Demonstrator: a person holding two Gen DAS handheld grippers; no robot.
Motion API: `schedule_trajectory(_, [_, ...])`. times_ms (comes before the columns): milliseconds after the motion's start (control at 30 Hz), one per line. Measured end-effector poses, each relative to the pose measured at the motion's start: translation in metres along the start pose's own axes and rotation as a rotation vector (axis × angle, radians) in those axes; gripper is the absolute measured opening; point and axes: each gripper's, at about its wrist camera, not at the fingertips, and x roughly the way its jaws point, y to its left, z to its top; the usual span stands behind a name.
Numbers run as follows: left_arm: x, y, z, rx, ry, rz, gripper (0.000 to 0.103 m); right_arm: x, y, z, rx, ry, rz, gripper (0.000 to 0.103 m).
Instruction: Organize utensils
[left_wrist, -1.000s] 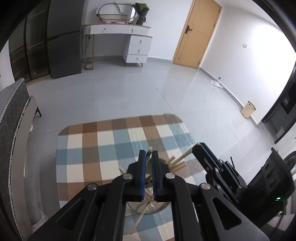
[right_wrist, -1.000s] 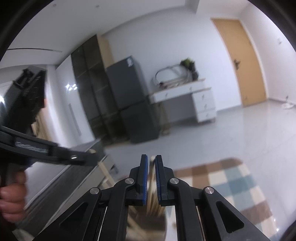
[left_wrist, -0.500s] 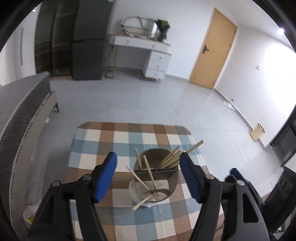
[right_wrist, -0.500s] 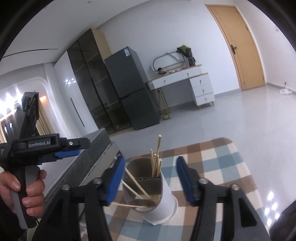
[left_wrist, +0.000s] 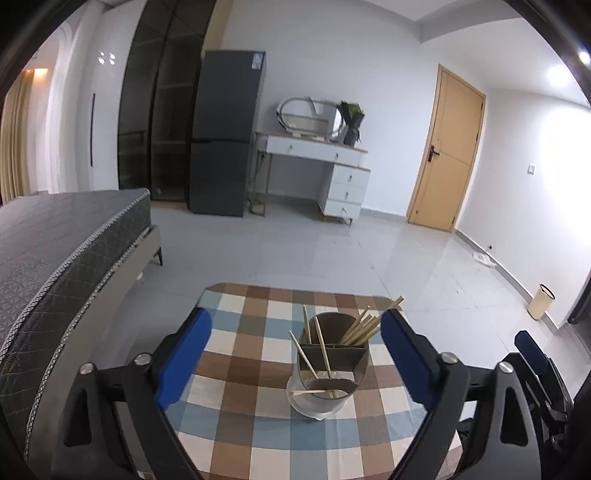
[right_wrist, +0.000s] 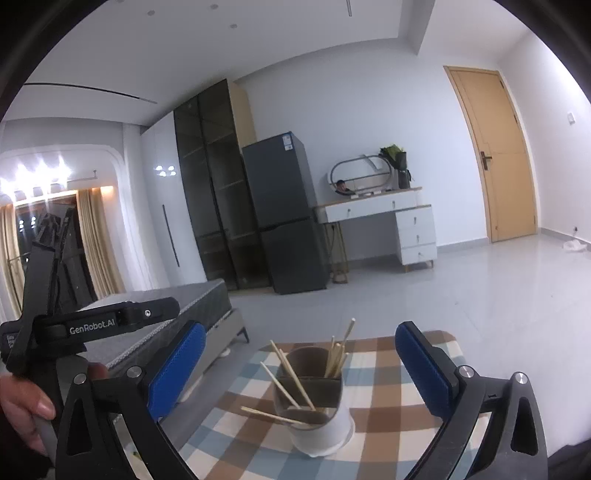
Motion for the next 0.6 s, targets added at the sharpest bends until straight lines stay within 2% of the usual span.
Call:
schedule_trajectory(133, [-0.009,0.001,-0.008,0.005,-0.053,0.013,0.099,-0.006,0.003,-0.009,-0.011,-0.013,-0.016,0.103])
schedule_trajectory(400, [-0.005,0.004,-0.023,0.016,-0.086,0.031,0.1,-0.012,0.006,-0.022,-0.036,-0.053,-0.061,0.103])
schedule_trajectory(600, [0.005,0.006,-0.043,0.029,-0.1,0.074,0.1,-0.004,0.003,-0.038,-0.065,-0.023,-0.093,0.103])
